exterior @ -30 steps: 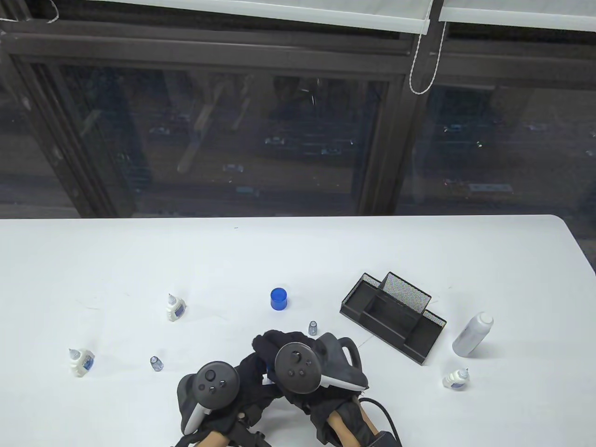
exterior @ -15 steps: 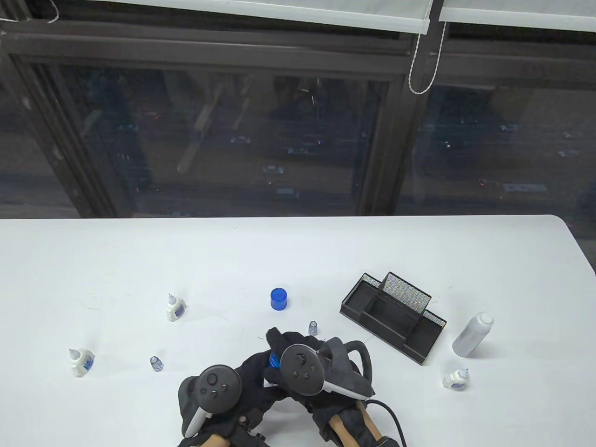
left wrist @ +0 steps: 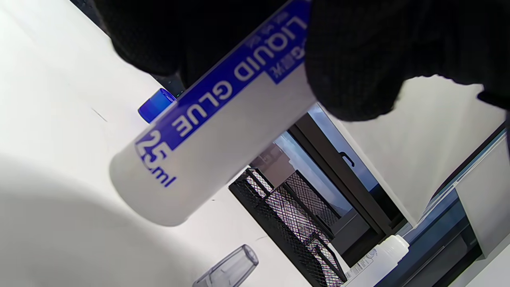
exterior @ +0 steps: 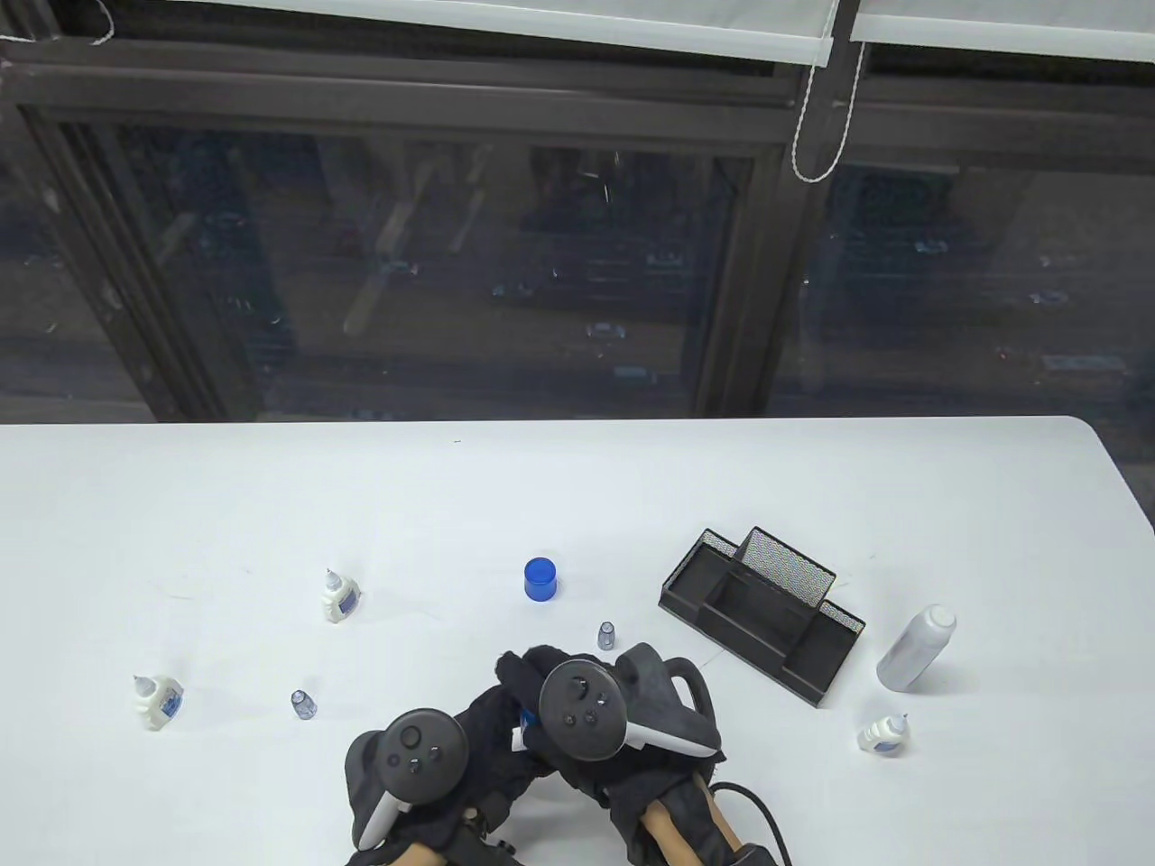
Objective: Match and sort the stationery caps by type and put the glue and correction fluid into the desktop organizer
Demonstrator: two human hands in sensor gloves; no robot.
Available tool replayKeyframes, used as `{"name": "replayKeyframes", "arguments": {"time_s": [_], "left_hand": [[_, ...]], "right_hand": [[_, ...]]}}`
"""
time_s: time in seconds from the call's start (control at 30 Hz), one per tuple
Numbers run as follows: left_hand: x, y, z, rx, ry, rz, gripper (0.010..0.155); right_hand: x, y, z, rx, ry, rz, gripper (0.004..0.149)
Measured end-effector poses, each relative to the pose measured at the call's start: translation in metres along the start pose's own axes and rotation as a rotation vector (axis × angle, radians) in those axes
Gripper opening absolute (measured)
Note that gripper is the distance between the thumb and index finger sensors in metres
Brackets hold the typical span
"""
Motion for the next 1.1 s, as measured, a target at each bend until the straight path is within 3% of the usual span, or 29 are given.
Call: {"name": "replayKeyframes", "arguments": {"time_s": [0.07, 0.1, 0.13, 0.2, 0.33, 0.4, 0.5, 0.57, 0.6, 0.63, 0.7, 0.73, 0.8, 0.9, 1.1], "left_hand": [[0.0, 0.0, 0.0, -0.008, 0.006, 0.005, 0.073], [0.0, 0.0, 0.0, -0.009, 0.005, 0.006, 0.072], [0.0, 0.0, 0.0, -0.011, 0.003, 0.007, 0.072], [0.0, 0.001, 0.001, -0.018, -0.001, 0.007, 0.072], [0.0, 0.002, 0.0, -0.003, -0.004, 0.008, 0.072], [0.0, 0.002, 0.001, -0.011, -0.002, 0.012, 0.072], [0.0, 0.002, 0.001, -0.013, -0.006, 0.008, 0.072], [-0.001, 0.002, 0.0, 0.004, -0.001, 0.004, 0.072], [-0.001, 0.002, -0.001, 0.024, -0.003, -0.001, 0.073], [-0.002, 0.002, -0.002, 0.031, -0.009, -0.003, 0.072], [-0.001, 0.002, -0.002, 0.018, -0.005, 0.0, 0.073], [-0.001, 0.002, -0.001, 0.006, -0.004, 0.0, 0.072], [-0.001, 0.002, 0.0, -0.005, -0.006, 0.002, 0.073], [-0.001, 0.003, 0.0, -0.003, -0.003, 0.003, 0.073], [-0.001, 0.001, 0.005, -0.012, 0.011, -0.025, 0.074]], "right_hand": [[-0.002, 0.001, -0.003, -0.101, 0.101, 0.058, 0.073], [-0.002, 0.002, -0.002, -0.103, 0.051, 0.043, 0.077], [-0.002, 0.001, 0.002, -0.056, -0.071, -0.013, 0.08], [-0.001, -0.001, 0.006, 0.041, -0.182, -0.076, 0.073], [-0.004, 0.004, -0.003, -0.116, 0.108, 0.079, 0.075], [-0.006, 0.004, -0.003, -0.06, 0.05, 0.032, 0.08], [-0.004, -0.003, 0.003, 0.079, -0.136, -0.096, 0.073], [-0.005, -0.002, 0.0, -0.006, -0.004, -0.001, 0.066], [-0.006, 0.001, -0.004, -0.085, 0.114, 0.071, 0.071], [-0.006, 0.002, -0.006, -0.101, 0.149, 0.075, 0.075], [-0.005, 0.003, -0.003, -0.048, 0.039, 0.03, 0.079], [-0.004, 0.001, 0.001, 0.013, -0.075, -0.042, 0.079], [-0.001, -0.001, 0.006, 0.065, -0.183, -0.063, 0.072], [0.001, -0.002, 0.005, 0.016, -0.05, -0.056, 0.067], [-0.002, 0.002, -0.003, 0.113, -0.007, -0.087, 0.065]]}}
Point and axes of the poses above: the tracker on the back of each hand, its own y axis roughly to the little-finger side, its own x axis roughly from the wrist to the fingertips, z = x × y, the point moved 2 cm from there along x, roughly from the wrist to the fingertips, and after that the axes turned 14 degrees about z, right-handed, at the moved point
